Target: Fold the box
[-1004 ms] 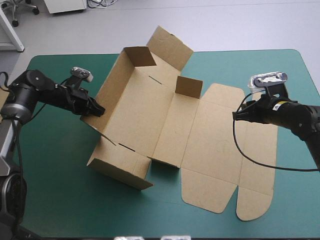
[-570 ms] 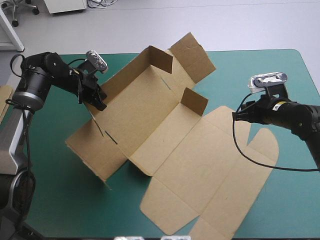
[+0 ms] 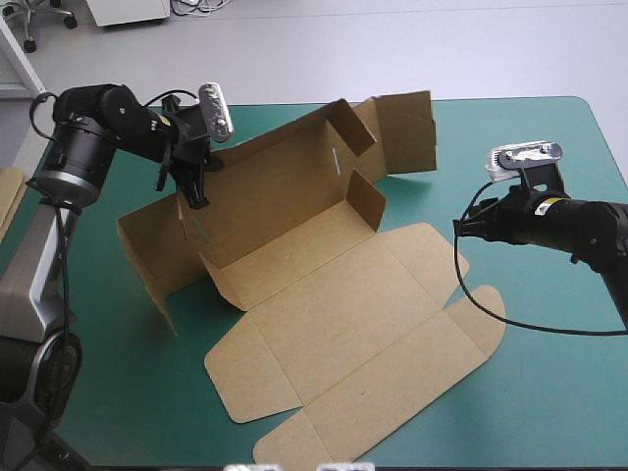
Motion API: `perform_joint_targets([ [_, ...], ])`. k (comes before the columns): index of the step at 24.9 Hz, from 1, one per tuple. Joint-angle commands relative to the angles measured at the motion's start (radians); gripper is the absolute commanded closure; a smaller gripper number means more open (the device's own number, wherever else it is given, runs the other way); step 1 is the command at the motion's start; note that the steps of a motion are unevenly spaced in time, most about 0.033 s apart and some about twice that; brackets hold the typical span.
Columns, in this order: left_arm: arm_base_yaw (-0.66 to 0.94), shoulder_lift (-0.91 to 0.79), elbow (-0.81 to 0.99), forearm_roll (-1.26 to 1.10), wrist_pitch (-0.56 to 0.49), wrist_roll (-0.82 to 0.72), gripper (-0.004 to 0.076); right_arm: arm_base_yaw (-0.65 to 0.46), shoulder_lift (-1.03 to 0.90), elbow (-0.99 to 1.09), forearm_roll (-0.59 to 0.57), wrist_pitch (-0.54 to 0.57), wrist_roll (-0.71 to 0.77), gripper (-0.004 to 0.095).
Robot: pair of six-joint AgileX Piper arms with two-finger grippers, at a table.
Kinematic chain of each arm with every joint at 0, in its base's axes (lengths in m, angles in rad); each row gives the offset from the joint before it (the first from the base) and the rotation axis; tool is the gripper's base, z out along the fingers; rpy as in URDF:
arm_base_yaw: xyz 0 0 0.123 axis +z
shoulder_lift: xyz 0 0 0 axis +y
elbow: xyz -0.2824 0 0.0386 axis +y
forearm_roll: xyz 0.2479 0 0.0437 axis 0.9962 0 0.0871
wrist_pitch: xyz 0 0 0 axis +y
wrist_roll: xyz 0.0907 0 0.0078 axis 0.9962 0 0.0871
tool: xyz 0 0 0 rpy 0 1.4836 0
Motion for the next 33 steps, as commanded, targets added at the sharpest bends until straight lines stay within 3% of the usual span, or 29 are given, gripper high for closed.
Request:
perform_joint_targets([
  [1, -0.08, -0.045, -0.034, -0.024, 0.027, 0.039, 0.0709, -0.014, -0.021, -0.06, -0.001, -0.037, -0.006, 0.0563],
  [6, -0.189, -0.045, -0.034, 0.07, 0.027, 0.013, 0.071, -0.014, -0.027, -0.095, -0.127, 0.038, 0.033, 0.0563],
  [10, -0.284, -0.064, -0.034, 0.173, 0.026, 0.016, 0.0711, -0.014, -0.084, -0.113, -0.163, 0.051, 0.036, 0.0563],
  [13, -0.373, -0.067, -0.032, 0.3, 0.022, -0.116, 0.0734, -0.014, -0.137, -0.122, -0.288, 0.043, 0.115, 0.0563],
  [19, -0.474, -0.079, 0.033, 0.453, -0.127, -0.29, 0.0734, -0.014, -0.148, -0.122, -0.397, 0.036, 0.174, 0.0563],
  [33, -0.614, -0.284, 0.534, 0.81, -0.503, -0.675, 0.0734, -0.014, -0.136, -0.122, -0.397, -0.011, 0.208, 0.0563],
])
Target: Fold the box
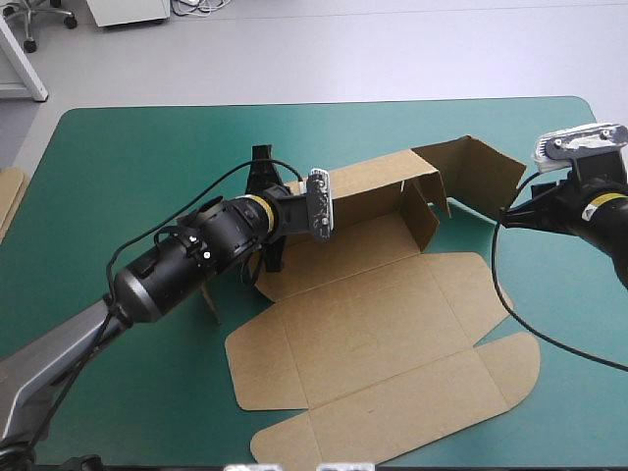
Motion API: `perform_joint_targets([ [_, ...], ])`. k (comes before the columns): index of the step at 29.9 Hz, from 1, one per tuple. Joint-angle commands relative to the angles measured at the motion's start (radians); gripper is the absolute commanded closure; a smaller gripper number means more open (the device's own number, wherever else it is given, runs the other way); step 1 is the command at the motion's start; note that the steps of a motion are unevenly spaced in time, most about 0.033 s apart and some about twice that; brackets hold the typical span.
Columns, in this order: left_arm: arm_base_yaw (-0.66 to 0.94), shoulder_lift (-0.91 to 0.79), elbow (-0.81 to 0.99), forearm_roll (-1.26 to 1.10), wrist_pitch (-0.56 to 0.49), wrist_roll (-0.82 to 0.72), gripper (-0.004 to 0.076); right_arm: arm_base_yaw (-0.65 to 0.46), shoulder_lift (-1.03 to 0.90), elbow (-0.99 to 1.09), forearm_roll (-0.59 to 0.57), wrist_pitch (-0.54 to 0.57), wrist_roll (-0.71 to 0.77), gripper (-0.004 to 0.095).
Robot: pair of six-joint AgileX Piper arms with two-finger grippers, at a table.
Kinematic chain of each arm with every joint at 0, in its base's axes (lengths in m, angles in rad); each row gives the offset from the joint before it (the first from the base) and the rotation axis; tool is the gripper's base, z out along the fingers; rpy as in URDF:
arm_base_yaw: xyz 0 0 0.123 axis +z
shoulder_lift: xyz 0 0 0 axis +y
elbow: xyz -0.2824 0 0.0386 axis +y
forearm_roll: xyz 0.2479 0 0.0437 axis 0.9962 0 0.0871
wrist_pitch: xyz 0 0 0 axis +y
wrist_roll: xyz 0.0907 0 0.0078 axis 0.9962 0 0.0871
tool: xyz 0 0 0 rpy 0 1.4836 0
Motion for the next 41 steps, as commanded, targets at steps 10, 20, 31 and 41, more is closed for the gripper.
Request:
perform_joint_targets([
  [10, -0.11, -0.063, 0.18, 0.395, -0.12, -0.482, 0.0734, -0.028, 0.041, -0.037, -0.063, -0.031, 0.087, 0.0563],
  [20, -0.163, -0.063, 0.283, 0.628, -0.149, -0.73, 0.0734, -0.198, 0.125, -0.098, 0.16, -0.1, -0.006, 0.0563],
  [31, -0.168, -0.063, 0.334, 0.811, -0.128, -0.949, 0.0734, -0.296, 0.39, -0.398, 0.407, 0.068, -0.173, 0.0563],
  [41, -0.172, -0.047, 0.335, 0.891, -0.098, -0.998, 0.0734, -0.296, 0.647, -0.708, 0.467, 0.106, -0.175, 0.0771],
])
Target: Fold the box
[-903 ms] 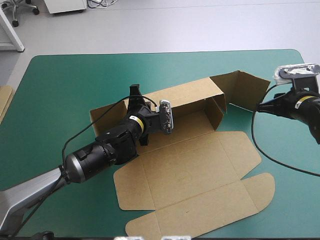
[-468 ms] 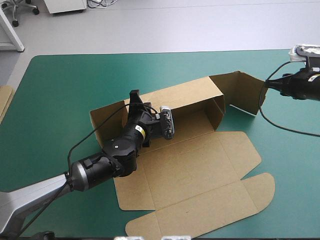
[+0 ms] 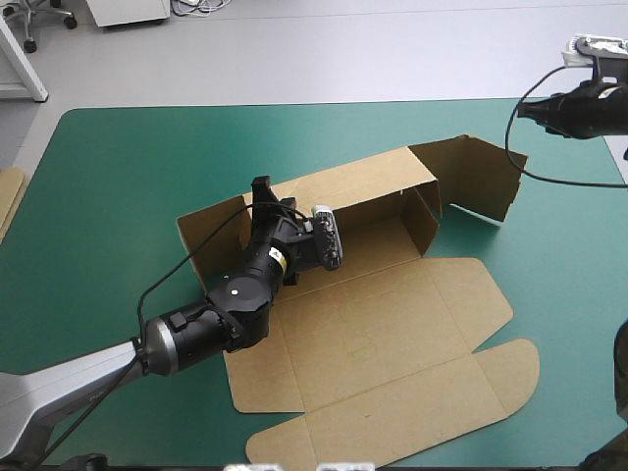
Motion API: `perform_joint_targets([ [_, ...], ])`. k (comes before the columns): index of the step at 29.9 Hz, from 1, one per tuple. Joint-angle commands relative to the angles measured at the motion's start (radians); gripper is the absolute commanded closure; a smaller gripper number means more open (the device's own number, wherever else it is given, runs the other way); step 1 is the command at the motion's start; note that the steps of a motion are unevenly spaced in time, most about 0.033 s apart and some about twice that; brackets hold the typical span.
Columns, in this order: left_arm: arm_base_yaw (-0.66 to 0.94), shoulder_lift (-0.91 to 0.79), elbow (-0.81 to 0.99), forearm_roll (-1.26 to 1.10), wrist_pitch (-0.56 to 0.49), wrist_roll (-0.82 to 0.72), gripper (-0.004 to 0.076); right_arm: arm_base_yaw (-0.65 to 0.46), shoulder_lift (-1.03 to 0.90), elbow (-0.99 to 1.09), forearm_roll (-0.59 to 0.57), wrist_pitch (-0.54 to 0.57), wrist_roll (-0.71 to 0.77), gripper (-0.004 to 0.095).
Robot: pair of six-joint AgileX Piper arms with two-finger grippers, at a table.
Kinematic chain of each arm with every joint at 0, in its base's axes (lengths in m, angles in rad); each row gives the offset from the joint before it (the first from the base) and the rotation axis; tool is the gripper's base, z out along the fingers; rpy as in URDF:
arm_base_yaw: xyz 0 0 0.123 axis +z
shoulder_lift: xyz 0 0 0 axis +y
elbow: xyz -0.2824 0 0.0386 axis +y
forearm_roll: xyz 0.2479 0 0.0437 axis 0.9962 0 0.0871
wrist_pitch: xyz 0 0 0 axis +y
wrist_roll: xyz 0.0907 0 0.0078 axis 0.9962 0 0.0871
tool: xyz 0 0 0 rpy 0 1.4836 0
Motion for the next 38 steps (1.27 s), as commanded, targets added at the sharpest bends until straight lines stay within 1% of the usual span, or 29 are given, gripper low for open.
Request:
perform_joint_targets([
  [1, -0.017, -0.022, -0.011, 0.01, 0.009, -0.028, 0.0734, -0.008, 0.062, -0.154, 0.059, -0.011, -0.015, 0.0822],
  [3, -0.029, -0.022, -0.011, 0.03, 0.009, -0.028, 0.0734, -0.008, 0.124, -0.238, 0.072, 0.012, -0.019, 0.0929],
  [8, -0.046, -0.022, -0.011, 0.046, -0.008, -0.028, 0.0734, -0.006, 0.249, -0.404, 0.151, 0.068, -0.049, 0.0927],
  [11, -0.046, -0.022, -0.011, 0.056, -0.012, -0.028, 0.0734, -0.004, 0.3, -0.445, 0.213, 0.088, -0.075, 0.0927],
  [15, -0.046, -0.022, -0.011, 0.095, -0.016, -0.04, 0.0734, -0.004, 0.356, -0.445, 0.389, 0.132, -0.182, 0.0927],
  [17, -0.046, -0.022, -0.011, 0.102, -0.024, -0.042, 0.0734, 0.006, 0.381, -0.445, 0.455, 0.151, -0.223, 0.0927],
  [19, -0.046, -0.022, -0.011, 0.102, -0.026, -0.04, 0.0734, 0.018, 0.399, -0.445, 0.44, 0.165, -0.229, 0.0927],
  [21, -0.046, -0.022, -0.011, 0.102, -0.023, -0.044, 0.0734, 0.026, 0.409, -0.445, 0.413, 0.21, -0.229, 0.0927],
  [23, -0.046, -0.022, -0.011, 0.102, -0.023, -0.044, 0.0734, 0.026, 0.414, -0.445, 0.412, 0.265, -0.243, 0.0927],
  [24, -0.046, -0.022, -0.011, 0.105, -0.023, -0.044, 0.0734, 0.026, 0.414, -0.445, 0.407, 0.276, -0.244, 0.0927],
  [30, -0.044, -0.007, -0.011, 0.137, -0.018, -0.044, 0.0734, 0.026, 0.379, -0.414, 0.394, 0.276, -0.228, 0.0927],
  [38, -0.044, -0.001, -0.011, 0.193, -0.032, -0.042, 0.0734, 0.023, 0.295, -0.255, 0.379, 0.276, -0.278, 0.0928],
])
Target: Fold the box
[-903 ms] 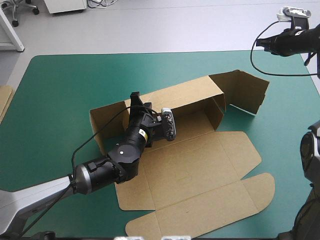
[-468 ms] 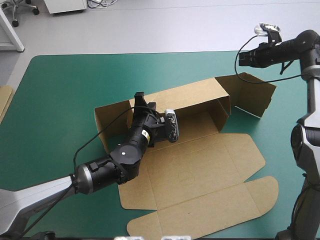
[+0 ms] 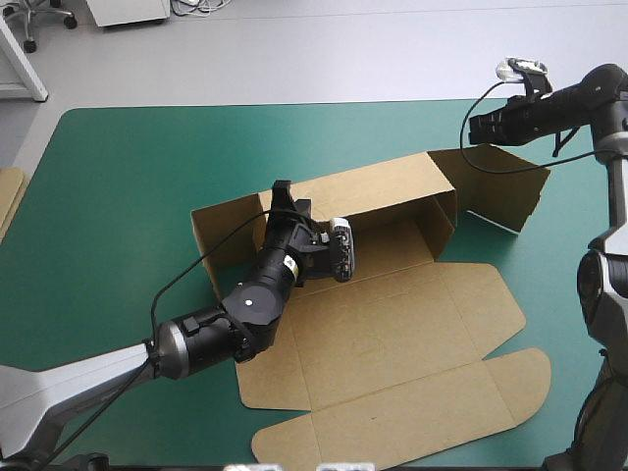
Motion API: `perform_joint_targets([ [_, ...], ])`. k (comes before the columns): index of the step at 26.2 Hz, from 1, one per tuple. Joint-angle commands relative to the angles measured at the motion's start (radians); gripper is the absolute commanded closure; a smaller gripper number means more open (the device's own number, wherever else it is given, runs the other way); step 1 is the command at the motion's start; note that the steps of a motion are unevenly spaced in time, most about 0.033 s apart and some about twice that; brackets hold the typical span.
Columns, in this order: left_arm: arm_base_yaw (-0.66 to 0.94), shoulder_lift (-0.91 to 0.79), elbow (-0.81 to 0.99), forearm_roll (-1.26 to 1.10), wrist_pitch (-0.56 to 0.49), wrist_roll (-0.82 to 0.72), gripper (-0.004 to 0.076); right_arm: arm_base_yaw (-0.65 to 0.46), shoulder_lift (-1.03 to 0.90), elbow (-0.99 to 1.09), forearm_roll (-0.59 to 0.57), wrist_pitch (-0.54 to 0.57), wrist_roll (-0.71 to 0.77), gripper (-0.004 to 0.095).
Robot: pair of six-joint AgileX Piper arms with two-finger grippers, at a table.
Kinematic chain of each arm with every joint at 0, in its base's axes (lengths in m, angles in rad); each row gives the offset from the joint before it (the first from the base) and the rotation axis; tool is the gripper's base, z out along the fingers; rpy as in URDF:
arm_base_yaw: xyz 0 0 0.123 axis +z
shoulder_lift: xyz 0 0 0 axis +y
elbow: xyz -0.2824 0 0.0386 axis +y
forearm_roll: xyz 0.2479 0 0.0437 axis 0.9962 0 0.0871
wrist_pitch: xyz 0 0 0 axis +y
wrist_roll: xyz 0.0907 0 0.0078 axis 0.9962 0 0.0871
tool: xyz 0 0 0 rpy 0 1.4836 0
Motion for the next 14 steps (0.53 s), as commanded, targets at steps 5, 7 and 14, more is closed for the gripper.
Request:
perform_joint_targets([
  [5, 0.005, -0.03, -0.022, 0.074, -0.028, -0.024, 0.0734, -0.011, -0.182, 0.13, -0.027, 0.007, -0.05, 0.0928],
  [7, 0.016, -0.03, -0.022, 0.076, -0.03, -0.024, 0.0734, -0.021, -0.208, 0.169, -0.028, 0.007, -0.052, 0.0928],
  [14, 0.021, -0.029, -0.022, 0.132, -0.088, -0.025, 0.0734, -0.102, -0.334, 0.363, 0.081, 0.007, -0.137, 0.0928],
])
